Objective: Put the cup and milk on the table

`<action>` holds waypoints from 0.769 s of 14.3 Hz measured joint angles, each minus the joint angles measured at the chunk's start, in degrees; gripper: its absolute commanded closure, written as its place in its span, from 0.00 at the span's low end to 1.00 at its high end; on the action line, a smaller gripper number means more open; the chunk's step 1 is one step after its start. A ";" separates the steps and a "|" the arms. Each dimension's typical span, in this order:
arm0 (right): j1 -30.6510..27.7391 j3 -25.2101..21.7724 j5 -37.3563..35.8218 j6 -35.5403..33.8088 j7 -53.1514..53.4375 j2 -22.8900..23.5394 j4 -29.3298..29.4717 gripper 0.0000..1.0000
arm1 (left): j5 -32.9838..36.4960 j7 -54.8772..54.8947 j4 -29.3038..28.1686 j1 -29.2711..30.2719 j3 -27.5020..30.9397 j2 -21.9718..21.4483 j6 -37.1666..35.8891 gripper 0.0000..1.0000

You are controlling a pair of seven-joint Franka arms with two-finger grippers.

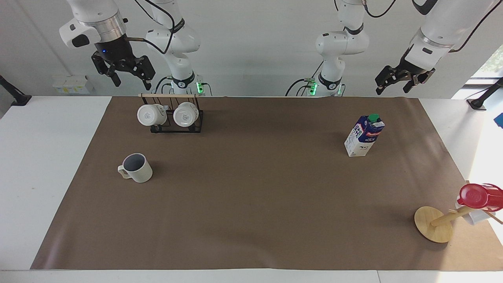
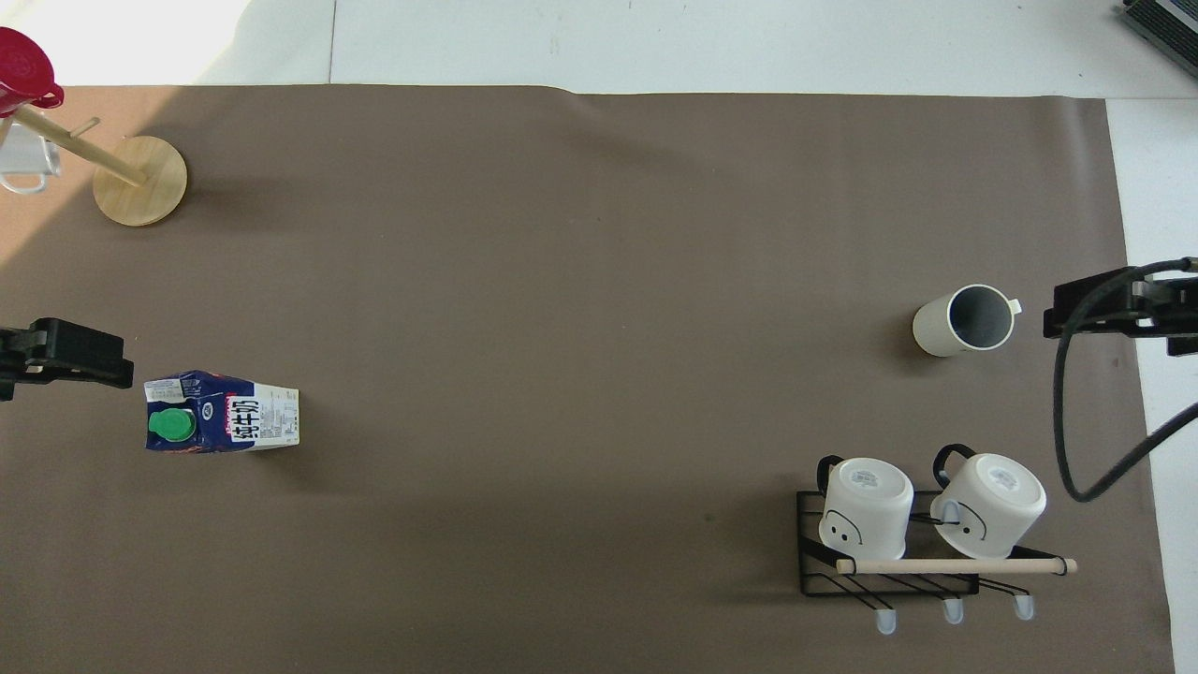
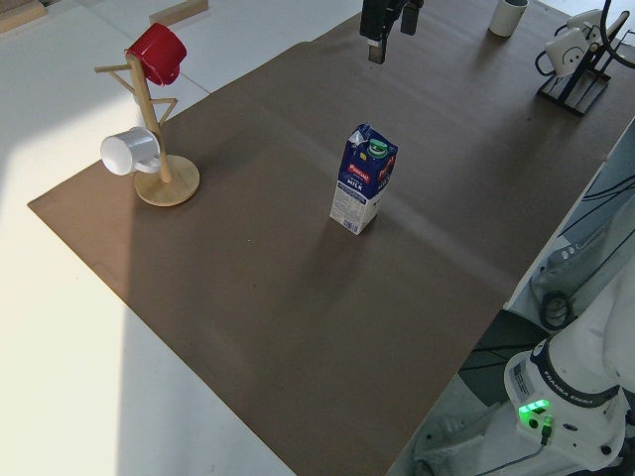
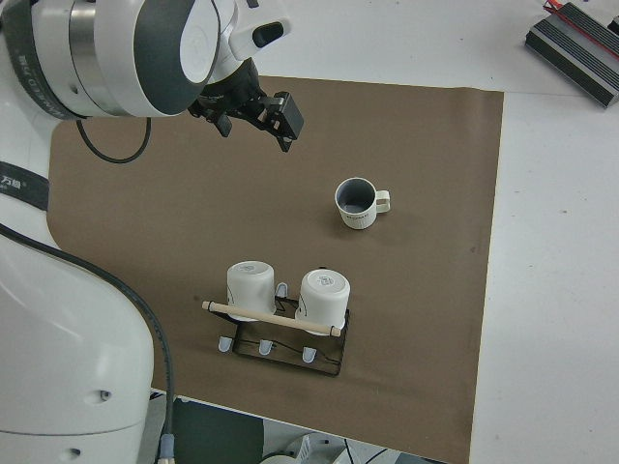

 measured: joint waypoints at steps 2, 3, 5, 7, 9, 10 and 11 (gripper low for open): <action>0.01 0.00 0.00 0.00 0.00 0.00 -0.13 0.00 | 0.00 0.00 0.00 0.00 0.00 0.00 0.00 0.00; 0.02 0.01 0.00 0.01 0.00 0.00 -0.14 0.00 | 0.00 0.00 0.00 0.00 0.00 0.00 0.00 0.00; 0.01 0.01 0.01 0.01 0.00 0.00 -0.15 0.00 | 0.00 0.00 0.00 0.00 0.00 0.00 0.00 0.00; -0.05 -0.14 0.02 0.01 0.00 0.00 -0.17 0.00 | 0.00 0.00 0.00 0.00 0.00 0.00 0.00 0.00; -0.11 -0.49 0.02 0.01 0.00 0.00 -0.19 0.00 | 0.00 0.00 0.00 0.00 0.00 0.00 0.00 0.00; -0.12 -0.58 0.02 0.01 0.00 0.00 -0.19 0.00 | 0.00 0.00 0.00 0.00 0.00 0.00 0.00 0.00; -0.12 -0.62 0.02 0.01 0.00 0.00 -0.20 0.00 | 0.00 0.00 0.00 0.00 0.00 0.00 0.00 0.00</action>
